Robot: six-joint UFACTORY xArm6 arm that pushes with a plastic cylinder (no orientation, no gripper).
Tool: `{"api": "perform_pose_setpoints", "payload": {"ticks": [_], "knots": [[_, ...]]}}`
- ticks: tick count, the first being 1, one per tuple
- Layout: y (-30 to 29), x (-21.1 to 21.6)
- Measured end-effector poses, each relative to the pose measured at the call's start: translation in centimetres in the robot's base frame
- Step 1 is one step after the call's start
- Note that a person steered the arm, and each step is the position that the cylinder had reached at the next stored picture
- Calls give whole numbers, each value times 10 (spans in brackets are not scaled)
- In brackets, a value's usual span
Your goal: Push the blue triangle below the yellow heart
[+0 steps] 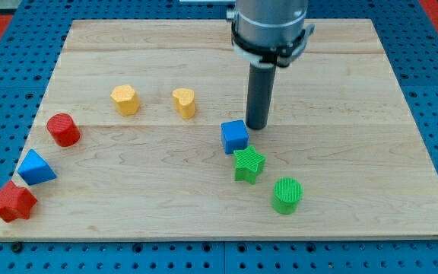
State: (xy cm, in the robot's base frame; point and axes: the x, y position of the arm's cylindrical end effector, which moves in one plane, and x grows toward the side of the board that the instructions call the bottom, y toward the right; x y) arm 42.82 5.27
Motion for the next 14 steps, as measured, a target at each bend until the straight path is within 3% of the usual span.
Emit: {"api": "perform_pose_setpoints", "payload": {"ticks": [1,2,3,4,5,6,7,8,9,11,12,14], "knots": [[-24,-37],[23,-75],[-62,-126],[-203,-132],[-327,-83],[-356,-49],[-357,-19],[-355,70],[-357,83],[-301,109],[-325,115],[-243,114]]}}
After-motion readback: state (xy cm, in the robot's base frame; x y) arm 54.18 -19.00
